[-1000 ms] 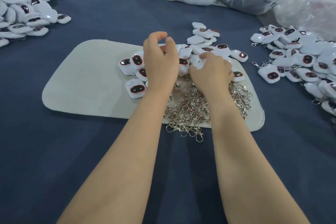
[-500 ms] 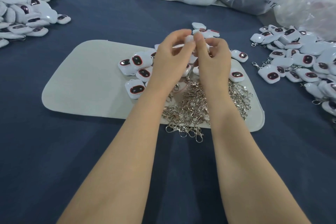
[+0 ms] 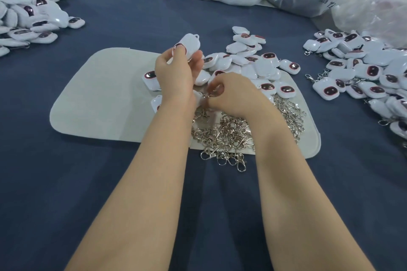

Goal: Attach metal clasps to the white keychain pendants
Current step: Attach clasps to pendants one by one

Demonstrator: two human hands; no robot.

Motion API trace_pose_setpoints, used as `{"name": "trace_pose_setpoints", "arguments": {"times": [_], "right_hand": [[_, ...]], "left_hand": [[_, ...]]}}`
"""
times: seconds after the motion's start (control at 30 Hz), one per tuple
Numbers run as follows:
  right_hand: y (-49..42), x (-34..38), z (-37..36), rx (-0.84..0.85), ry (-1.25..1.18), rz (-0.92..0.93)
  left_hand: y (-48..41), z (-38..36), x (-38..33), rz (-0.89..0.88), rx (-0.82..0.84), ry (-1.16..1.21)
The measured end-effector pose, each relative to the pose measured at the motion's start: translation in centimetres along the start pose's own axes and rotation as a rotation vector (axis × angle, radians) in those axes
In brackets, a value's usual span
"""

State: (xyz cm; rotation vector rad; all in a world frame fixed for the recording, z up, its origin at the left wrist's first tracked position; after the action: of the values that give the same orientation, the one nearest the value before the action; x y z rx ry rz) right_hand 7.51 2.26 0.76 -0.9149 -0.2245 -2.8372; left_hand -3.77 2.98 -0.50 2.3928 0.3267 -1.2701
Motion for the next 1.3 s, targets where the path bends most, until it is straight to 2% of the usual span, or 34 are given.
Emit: {"name": "trace_pose_setpoints", "arguments": {"times": [0.1,0.33,0.47,0.53,0.63,0.83,0.93,1.1,1.2,1.3], "right_hand": [[-0.2,0.3,-0.2,0.028,0.011,0.030],[-0.8,-0.7,-0.3,-0.115,-0.025,0.025],[-1.1,-2.1,1.5,-0.375,-0.395,-0.008],[-1.1,-2.8,2.2,-0.474,-0.601,-0.010],[-1.1,-3.5,2.1,-0.488,-0.915,-0.023],[-1.5,-3.6,1.8,-0.462,-1.183,0.036],[-1.5,-3.5,1.7,-0.451,-1.268,0.059],[-1.5,-3.4,1.5,-0.424,-1.310,0.044],[-1.5,-3.2,1.6,-0.428,-1.279,0.061],[-1.4,-3.3,1.8,-0.493,-1.134,0.062]], "left_hand": [[0.2,-0.1,0.0,-0.009,0.011,-0.004],[-0.2,-0.1,0.5,-0.010,-0.005,-0.092],[-0.3,-0.2,0.6,-0.005,0.006,-0.123],[-0.1,-0.3,0.2,-0.061,-0.009,-0.162],[0.5,-0.7,-0.4,-0.205,0.023,-0.320],[1.1,-2.6,-0.1,-0.422,0.205,-0.801],[1.2,-3.0,0.6,-0.466,0.252,-0.930],[1.2,-3.1,0.7,-0.544,0.253,-1.004],[1.1,-2.8,0.5,-0.576,0.207,-1.030],[0.8,-2.7,0.5,-0.572,0.175,-1.035]]}}
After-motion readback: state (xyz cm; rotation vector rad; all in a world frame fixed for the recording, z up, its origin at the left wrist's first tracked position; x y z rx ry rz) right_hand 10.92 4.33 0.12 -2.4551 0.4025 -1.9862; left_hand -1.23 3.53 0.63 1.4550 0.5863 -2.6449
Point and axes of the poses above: each hand's wrist, its own y-axis away from the middle knuckle, its own z-axis out of the back of the hand, x = y × z, the point moved 6 cm from there along -y, towards the middle knuckle, and after that the axes turned 10 degrees about -y, right-handed, at the moved point
